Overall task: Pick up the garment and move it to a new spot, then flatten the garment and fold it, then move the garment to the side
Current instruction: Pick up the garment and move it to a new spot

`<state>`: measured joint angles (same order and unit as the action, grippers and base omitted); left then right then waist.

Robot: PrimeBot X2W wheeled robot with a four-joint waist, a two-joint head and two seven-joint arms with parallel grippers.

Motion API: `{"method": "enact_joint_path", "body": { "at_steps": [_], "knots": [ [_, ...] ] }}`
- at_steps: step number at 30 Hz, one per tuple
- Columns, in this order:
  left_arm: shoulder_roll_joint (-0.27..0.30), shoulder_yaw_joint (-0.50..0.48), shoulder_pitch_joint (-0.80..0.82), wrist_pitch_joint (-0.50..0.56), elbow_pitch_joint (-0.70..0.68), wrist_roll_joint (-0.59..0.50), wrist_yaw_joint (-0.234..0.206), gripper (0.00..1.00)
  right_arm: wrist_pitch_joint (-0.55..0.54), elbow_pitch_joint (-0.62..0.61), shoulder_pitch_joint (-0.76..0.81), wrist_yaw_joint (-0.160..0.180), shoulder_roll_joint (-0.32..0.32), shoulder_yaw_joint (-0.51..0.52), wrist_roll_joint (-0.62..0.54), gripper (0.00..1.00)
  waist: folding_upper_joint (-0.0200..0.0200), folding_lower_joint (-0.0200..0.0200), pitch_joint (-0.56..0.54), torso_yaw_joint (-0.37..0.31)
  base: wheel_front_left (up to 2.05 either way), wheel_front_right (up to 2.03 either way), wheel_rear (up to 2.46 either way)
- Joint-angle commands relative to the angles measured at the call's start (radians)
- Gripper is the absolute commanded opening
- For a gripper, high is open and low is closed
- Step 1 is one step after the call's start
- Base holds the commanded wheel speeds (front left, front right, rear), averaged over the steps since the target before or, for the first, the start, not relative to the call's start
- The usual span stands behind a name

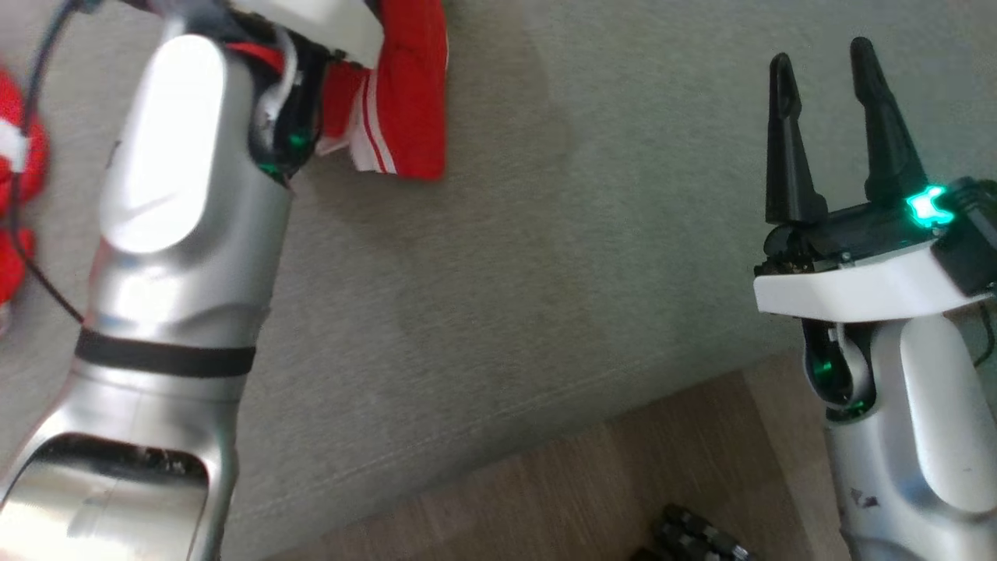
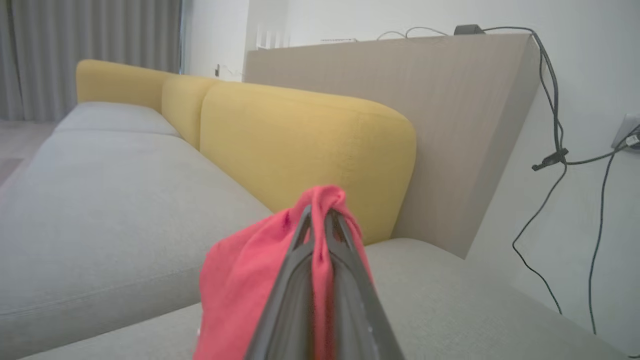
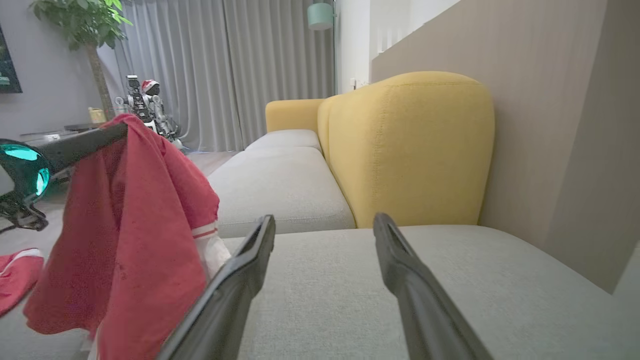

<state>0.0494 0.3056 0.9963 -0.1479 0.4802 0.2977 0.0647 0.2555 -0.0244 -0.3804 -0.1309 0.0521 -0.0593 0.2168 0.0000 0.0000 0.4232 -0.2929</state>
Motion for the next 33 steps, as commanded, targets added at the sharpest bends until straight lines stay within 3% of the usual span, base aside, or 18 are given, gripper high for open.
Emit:
{"method": "enact_joint_path", "body": {
  "at_steps": [1,5,6,7,12,17,23,33],
  "knots": [
    [0.008,0.002,0.054,-0.018,-0.01,0.002,-0.009,0.0,0.006,-0.041,-0.022,0.0,-0.002,-0.019,0.012,1.0,0.0,0.0,0.028,-0.045,0.0,0.0,0.0],
    [0.002,0.083,0.052,-0.047,0.057,0.059,-0.015,0.0,0.006,-0.043,-0.02,0.0,-0.002,-0.027,0.022,1.0,0.0,0.0,0.031,-0.069,0.0,0.0,0.0],
    [0.002,0.118,0.048,-0.051,0.068,0.089,-0.017,0.16,0.006,-0.042,-0.02,0.0,-0.002,-0.029,0.024,1.0,0.0,0.0,0.031,-0.073,0.0,0.0,0.0],
    [0.001,0.152,0.043,-0.056,0.076,0.117,-0.022,0.98,0.006,-0.041,-0.02,0.0,-0.002,-0.031,0.025,1.0,0.0,0.0,0.031,-0.076,0.0,0.0,0.0],
    [0.001,0.273,0.031,-0.081,0.102,0.219,-0.056,1.0,0.006,-0.038,-0.022,0.0,-0.002,-0.029,0.029,1.0,0.0,0.0,0.022,-0.066,0.0,0.0,0.0],
    [0.001,0.288,0.032,-0.106,0.113,0.256,-0.076,1.0,0.006,-0.036,-0.02,0.0,-0.002,-0.013,0.002,1.0,0.0,0.0,-0.001,-0.011,0.0,0.0,0.0],
    [0.028,0.193,-0.025,-0.113,0.028,0.211,-0.098,1.0,0.006,-0.026,-0.007,0.0,-0.002,-0.005,-0.05,1.0,0.0,0.0,-0.055,0.085,0.0,0.0,0.0],
    [0.073,0.018,-0.372,-0.114,-0.211,0.052,-0.095,1.0,0.006,0.01,0.054,0.0,-0.002,-0.007,-0.124,1.0,0.0,0.0,-0.143,0.223,0.0,0.0,0.0]
  ]
}}
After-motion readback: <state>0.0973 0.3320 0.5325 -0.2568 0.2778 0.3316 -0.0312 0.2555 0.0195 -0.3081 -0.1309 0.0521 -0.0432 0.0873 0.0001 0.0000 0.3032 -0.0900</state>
